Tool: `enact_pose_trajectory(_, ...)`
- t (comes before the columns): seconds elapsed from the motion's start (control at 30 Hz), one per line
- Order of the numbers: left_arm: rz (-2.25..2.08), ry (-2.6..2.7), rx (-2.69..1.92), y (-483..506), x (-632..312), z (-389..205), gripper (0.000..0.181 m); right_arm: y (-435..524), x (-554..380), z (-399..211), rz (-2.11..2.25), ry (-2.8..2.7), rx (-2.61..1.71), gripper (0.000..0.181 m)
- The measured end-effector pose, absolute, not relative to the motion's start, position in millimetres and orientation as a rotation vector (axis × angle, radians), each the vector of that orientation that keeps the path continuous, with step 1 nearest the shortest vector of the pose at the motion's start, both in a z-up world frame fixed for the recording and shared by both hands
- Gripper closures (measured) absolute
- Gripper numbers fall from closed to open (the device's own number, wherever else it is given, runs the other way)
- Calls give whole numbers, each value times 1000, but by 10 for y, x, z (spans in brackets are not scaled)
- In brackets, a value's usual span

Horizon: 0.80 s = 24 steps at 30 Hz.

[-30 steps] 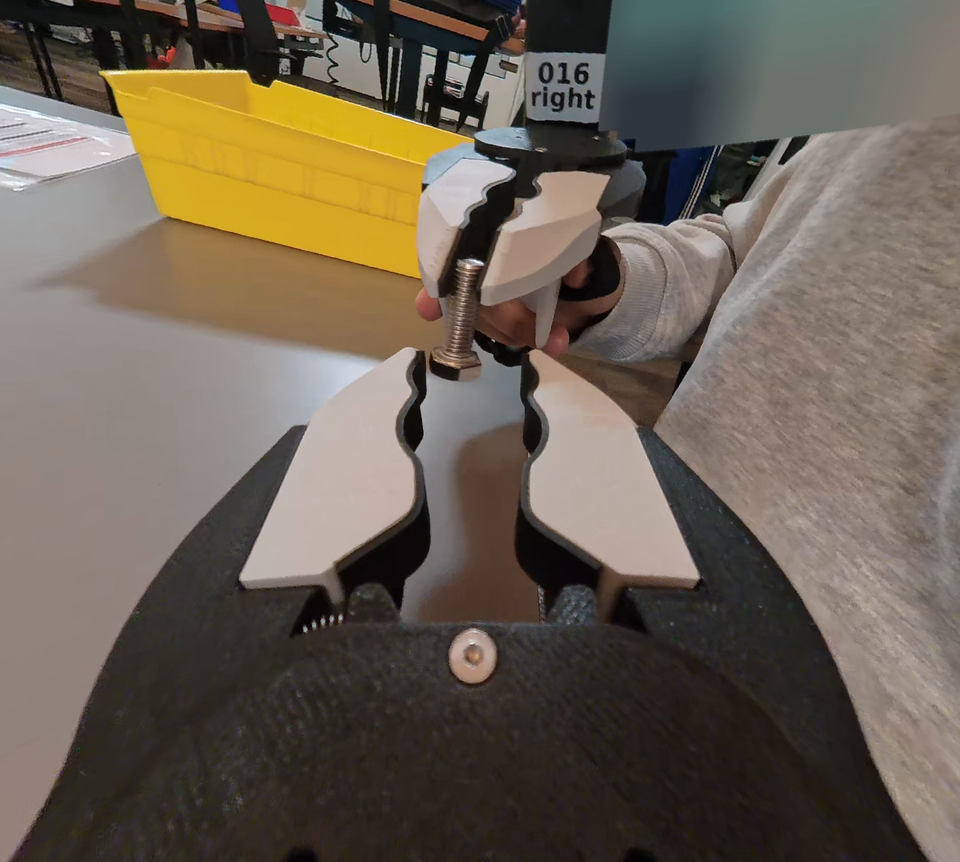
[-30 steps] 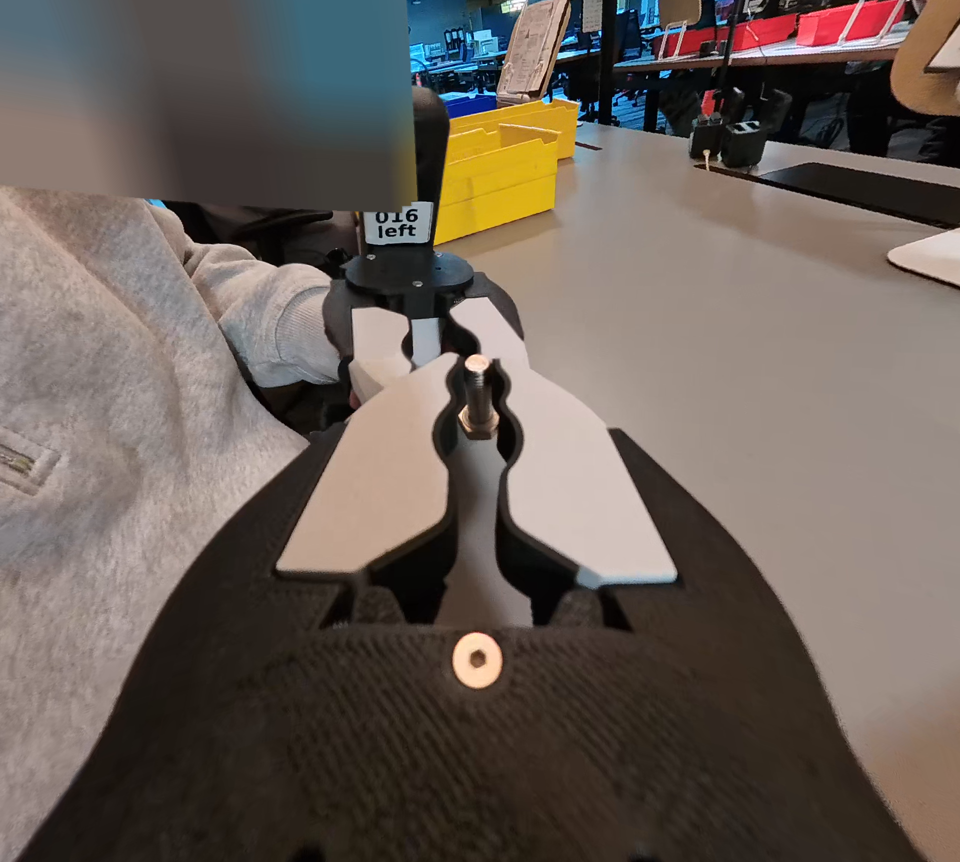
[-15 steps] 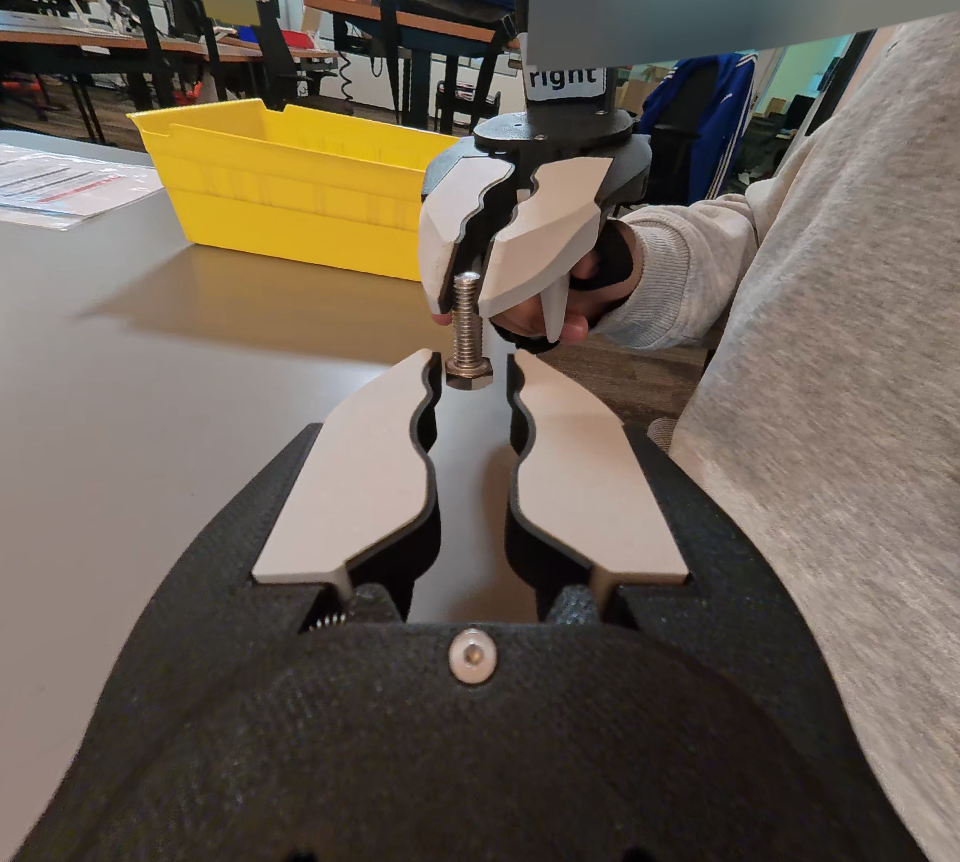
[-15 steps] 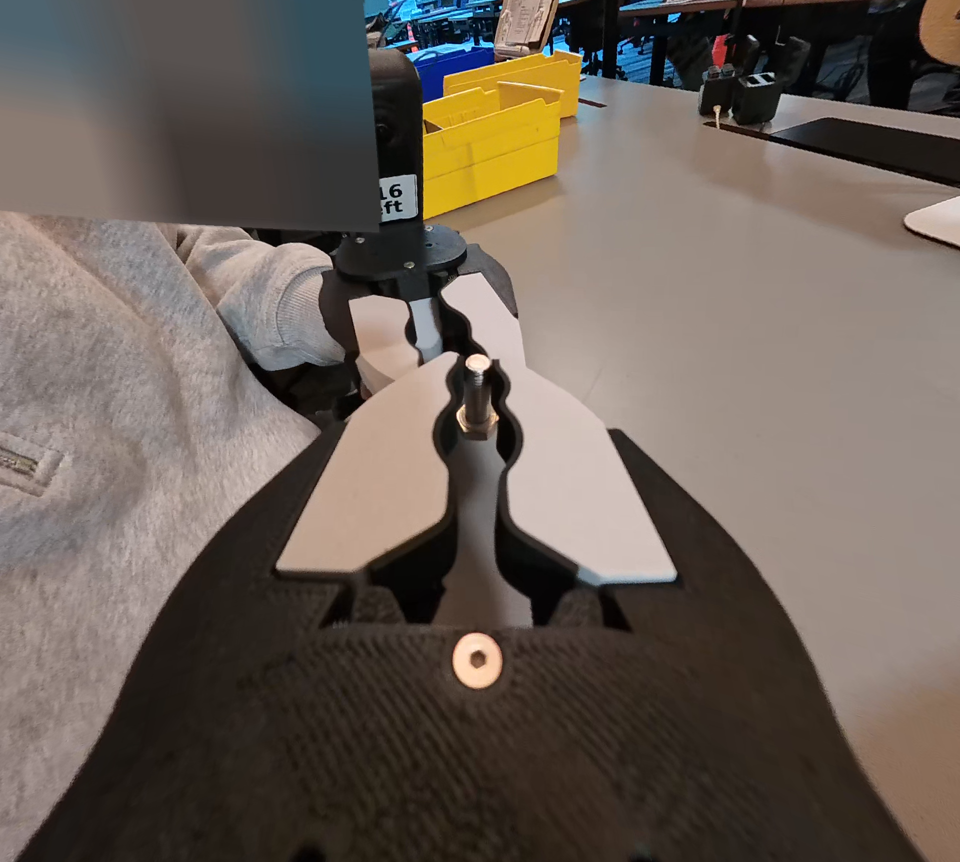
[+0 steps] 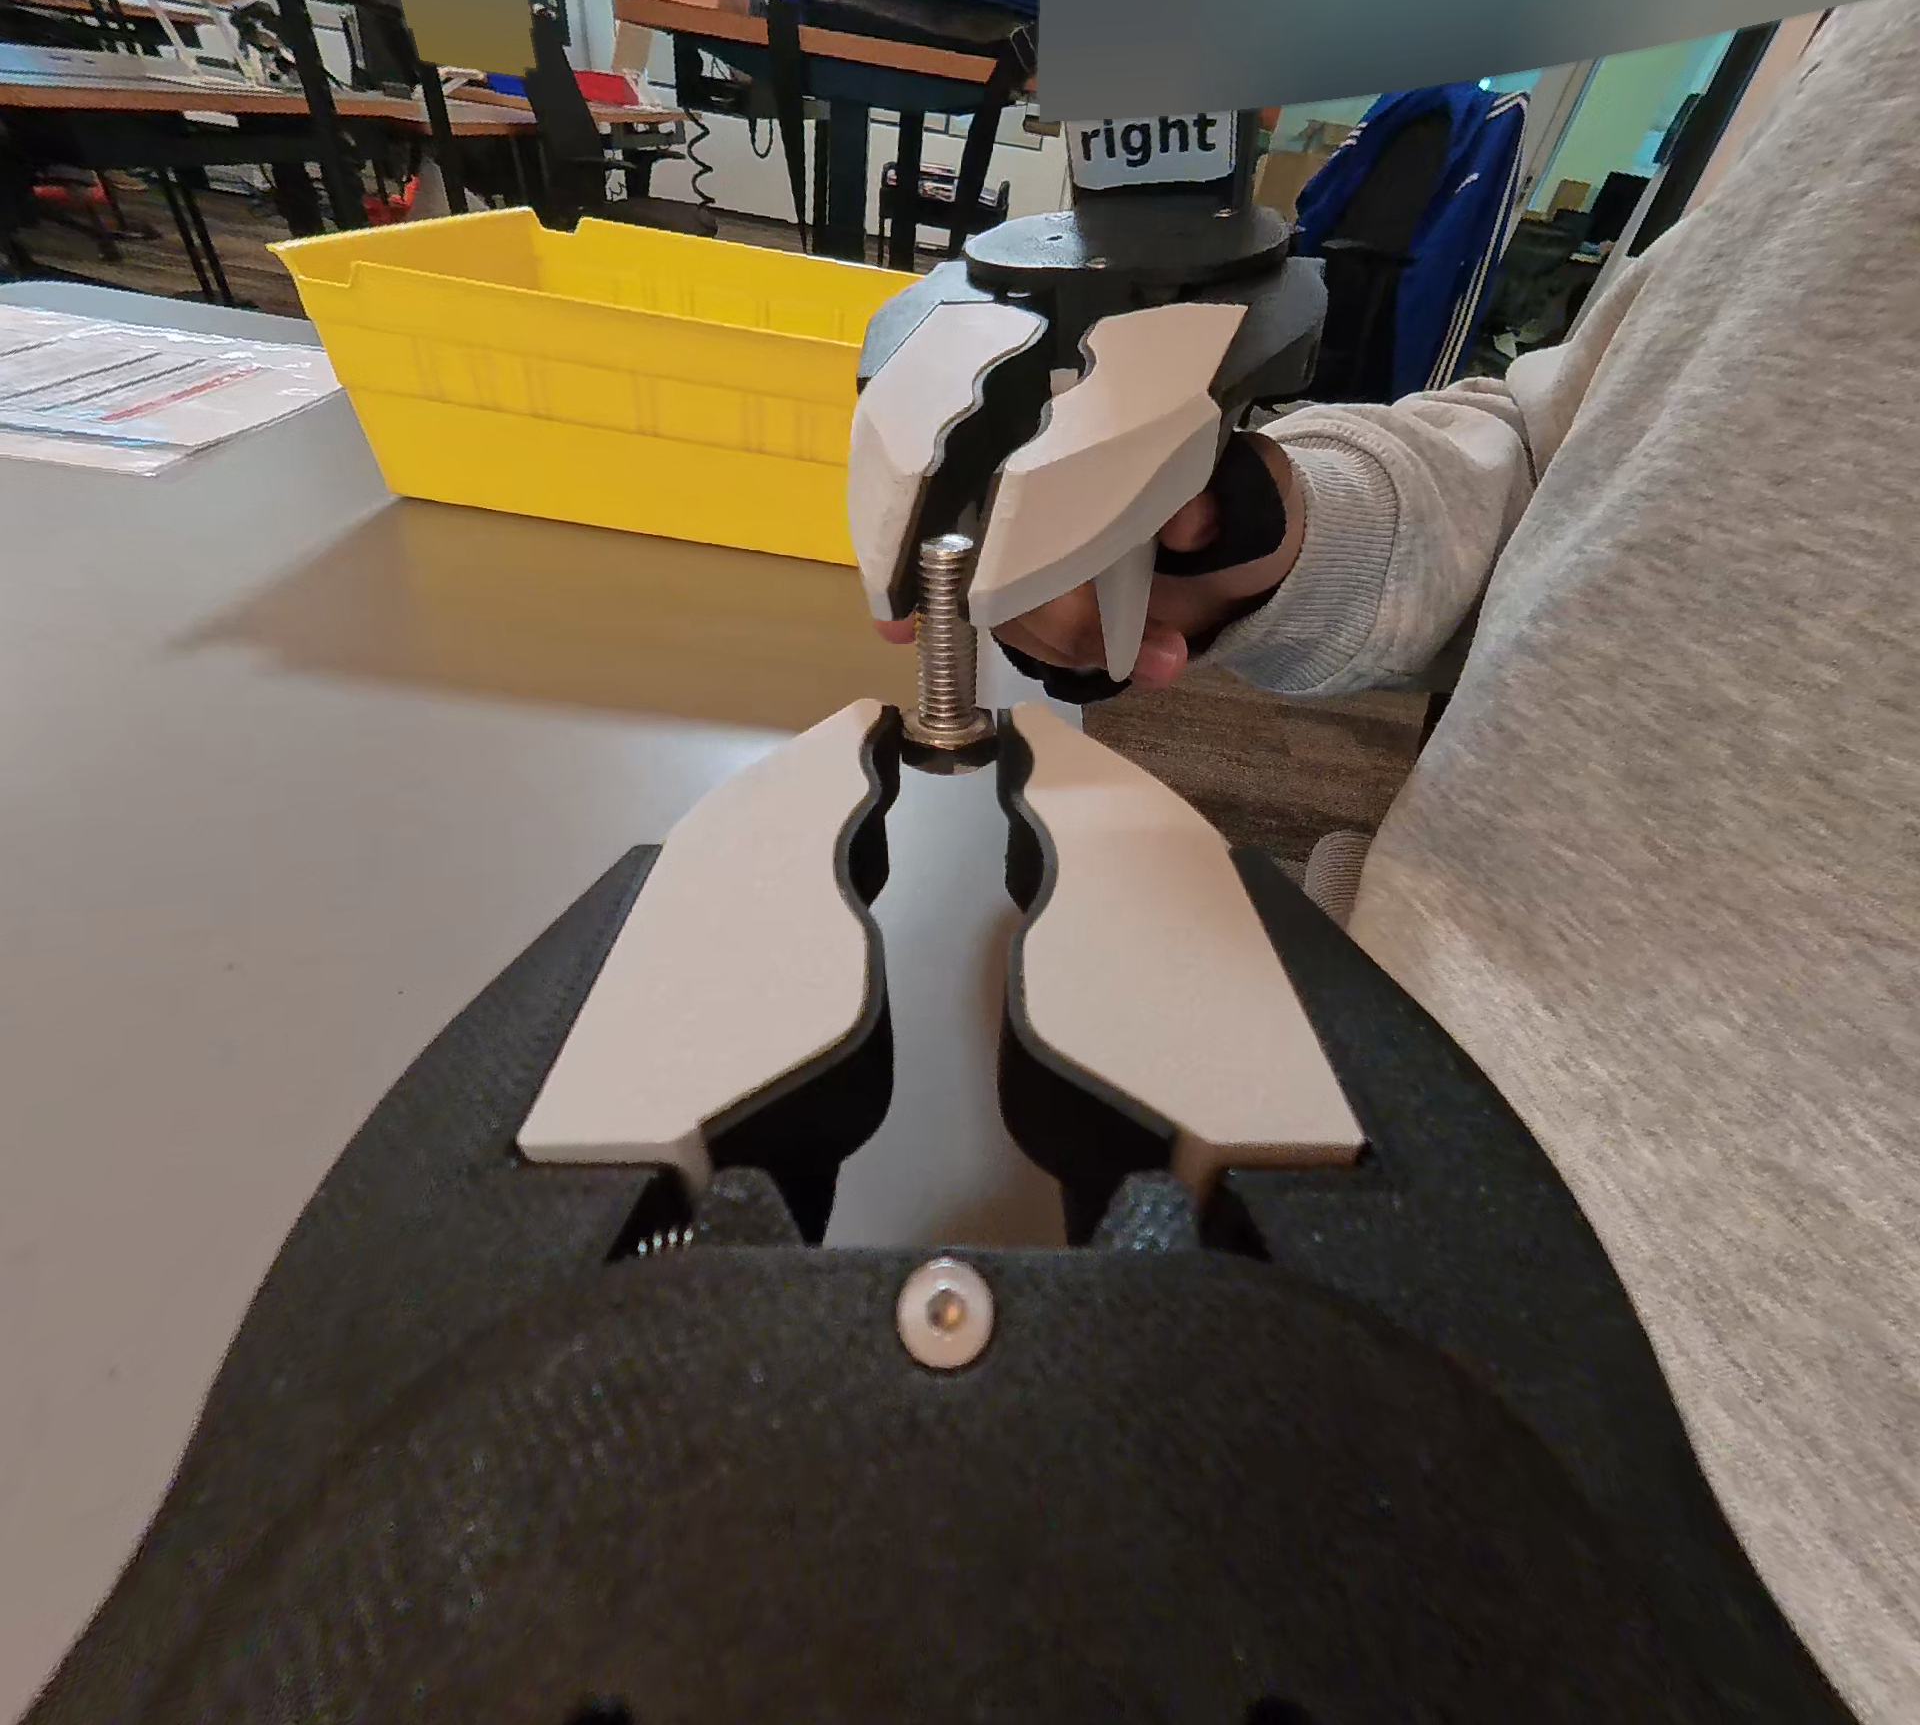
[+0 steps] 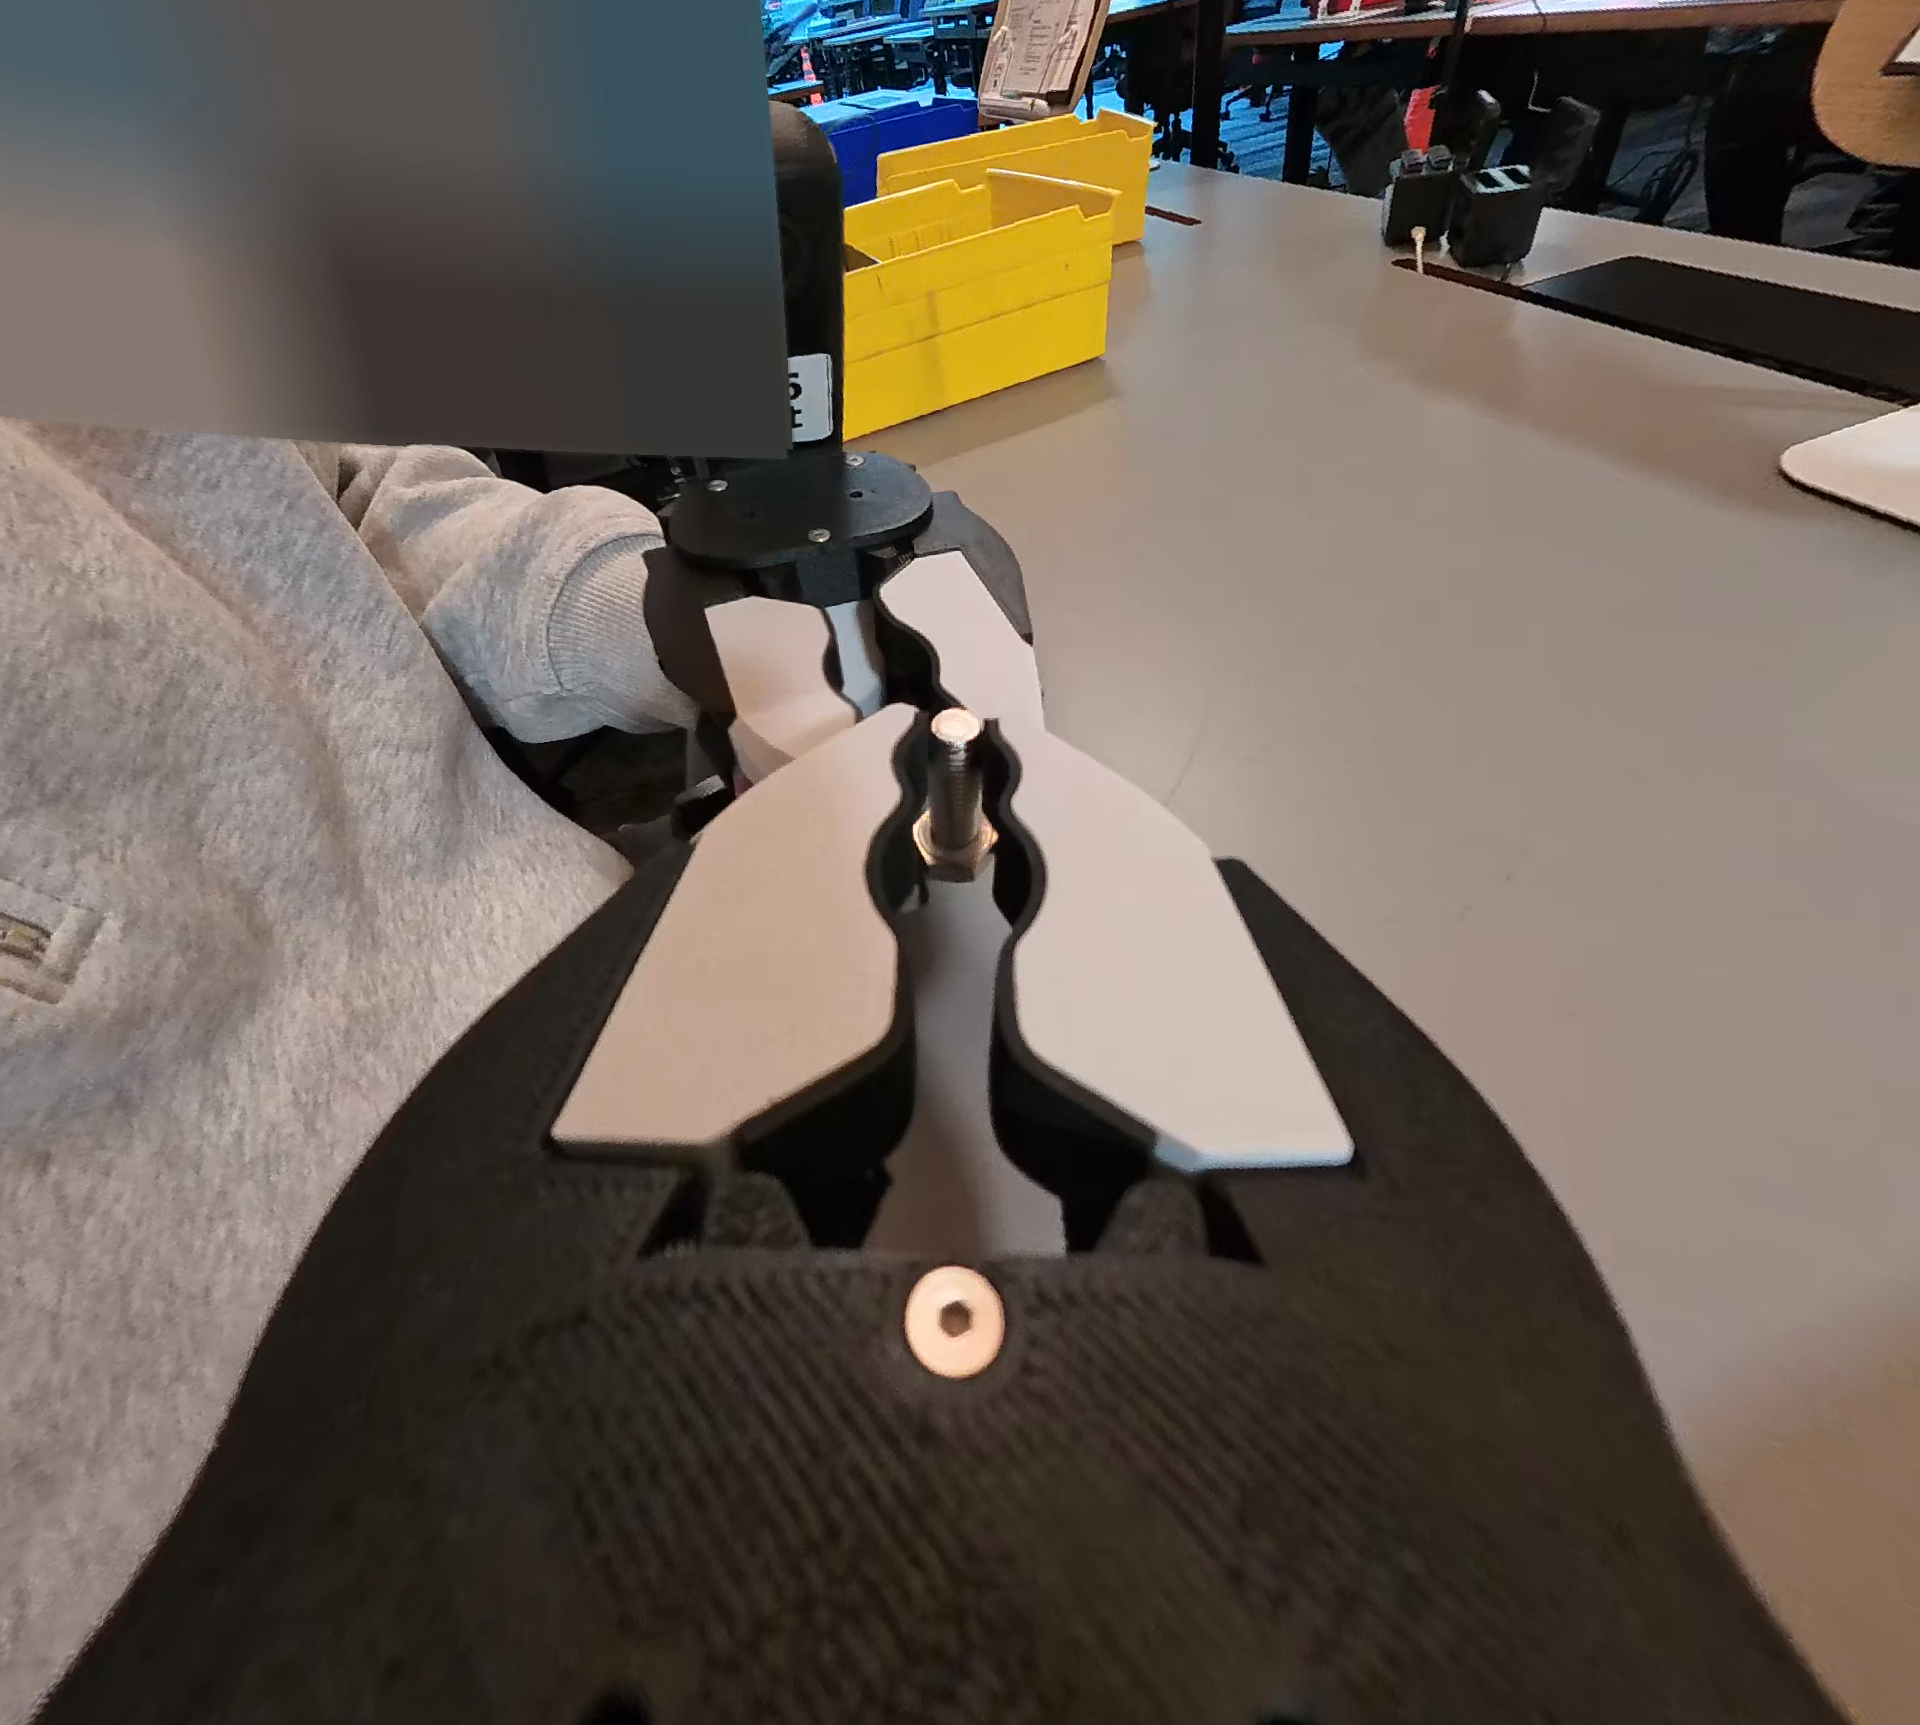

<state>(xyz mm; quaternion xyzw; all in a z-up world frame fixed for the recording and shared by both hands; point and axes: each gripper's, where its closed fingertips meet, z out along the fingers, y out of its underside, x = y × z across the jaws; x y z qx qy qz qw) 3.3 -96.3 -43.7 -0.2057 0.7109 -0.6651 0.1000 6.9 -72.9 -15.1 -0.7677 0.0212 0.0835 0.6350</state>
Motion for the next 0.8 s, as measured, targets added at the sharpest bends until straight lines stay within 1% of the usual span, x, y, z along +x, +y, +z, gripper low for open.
enact_pose_trajectory(0.33,-1958,2106,-607,-970,44,-443,164,-698,66,-150,72,-4,-1743,171)
enact_pose_trajectory(0.43,-1972,2083,-611,-948,63,-424,164,-686,95,-158,-15,-29,-1743,163)
enact_pose_trajectory(0.53,-1978,2057,-625,-917,97,-407,164,-677,93,-168,-53,-50,-1743,159)
enact_pose_trajectory(0.8,-1979,2056,-617,-919,102,-404,164,-676,111,-193,-29,-36,-1741,161)
